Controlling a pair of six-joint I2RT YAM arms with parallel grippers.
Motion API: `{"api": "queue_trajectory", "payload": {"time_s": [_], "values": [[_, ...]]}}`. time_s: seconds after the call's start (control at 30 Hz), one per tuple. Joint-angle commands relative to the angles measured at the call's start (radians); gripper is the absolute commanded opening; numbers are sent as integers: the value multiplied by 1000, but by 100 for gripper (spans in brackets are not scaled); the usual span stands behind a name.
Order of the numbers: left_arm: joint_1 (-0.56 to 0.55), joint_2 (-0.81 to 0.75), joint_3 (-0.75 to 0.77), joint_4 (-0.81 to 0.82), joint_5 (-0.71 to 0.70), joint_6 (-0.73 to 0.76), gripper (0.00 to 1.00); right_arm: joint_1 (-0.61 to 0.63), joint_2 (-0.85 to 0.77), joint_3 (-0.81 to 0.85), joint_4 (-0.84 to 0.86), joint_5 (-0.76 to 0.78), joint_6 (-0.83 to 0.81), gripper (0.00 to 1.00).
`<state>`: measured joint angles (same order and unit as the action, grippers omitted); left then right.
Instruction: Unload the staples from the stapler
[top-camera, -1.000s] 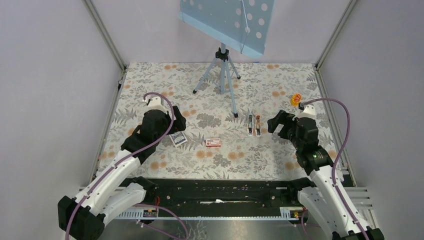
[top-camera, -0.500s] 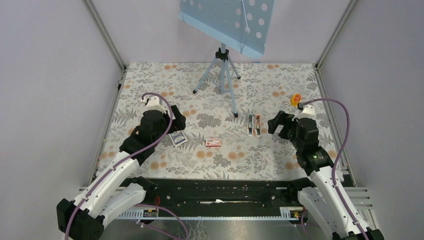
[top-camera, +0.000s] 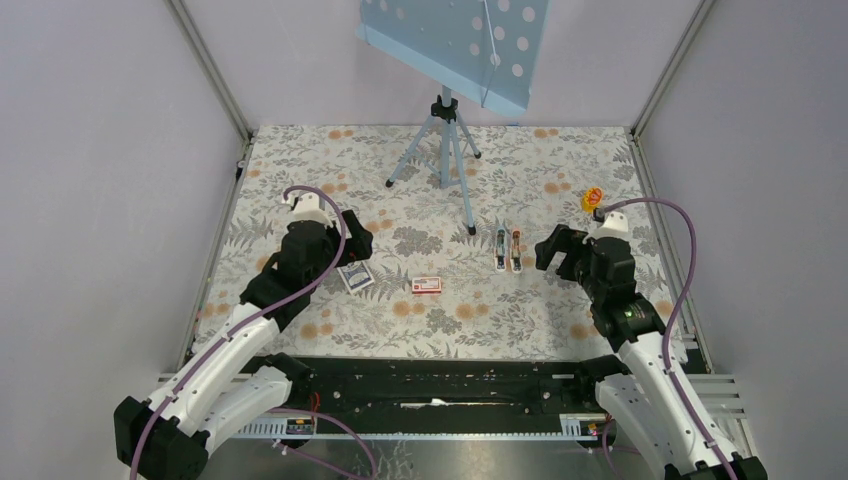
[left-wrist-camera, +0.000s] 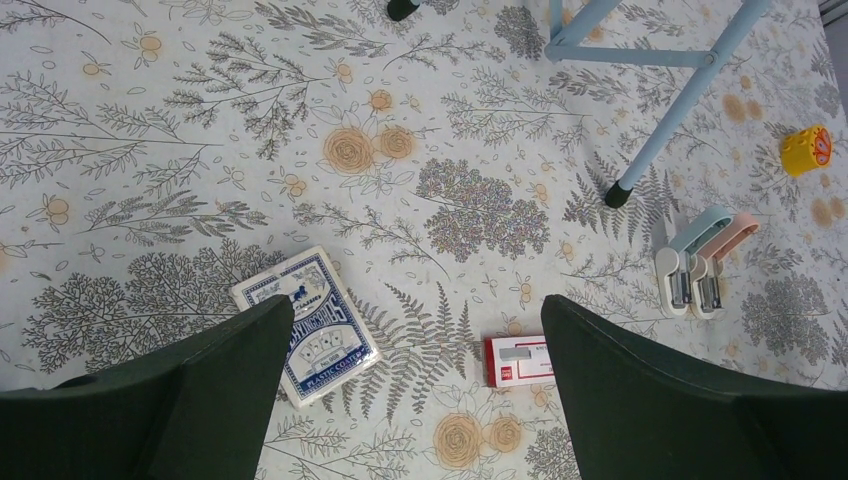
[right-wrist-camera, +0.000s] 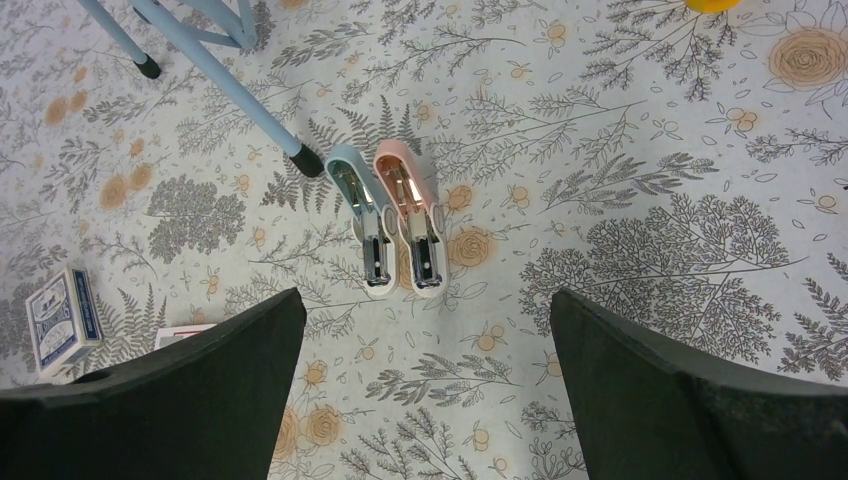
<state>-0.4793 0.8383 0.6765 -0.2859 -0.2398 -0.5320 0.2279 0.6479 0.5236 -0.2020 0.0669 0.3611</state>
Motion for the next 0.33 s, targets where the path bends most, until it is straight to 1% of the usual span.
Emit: {"api": "queue_trajectory", "payload": {"time_s": [0.0, 0.3], "values": [[4, -15, -11, 51, 4, -4, 99, -3, 0, -7, 19, 17, -9, 100], [4, -8, -16, 65, 17, -3, 99, -3, 6, -8, 18, 21, -6, 100]]}}
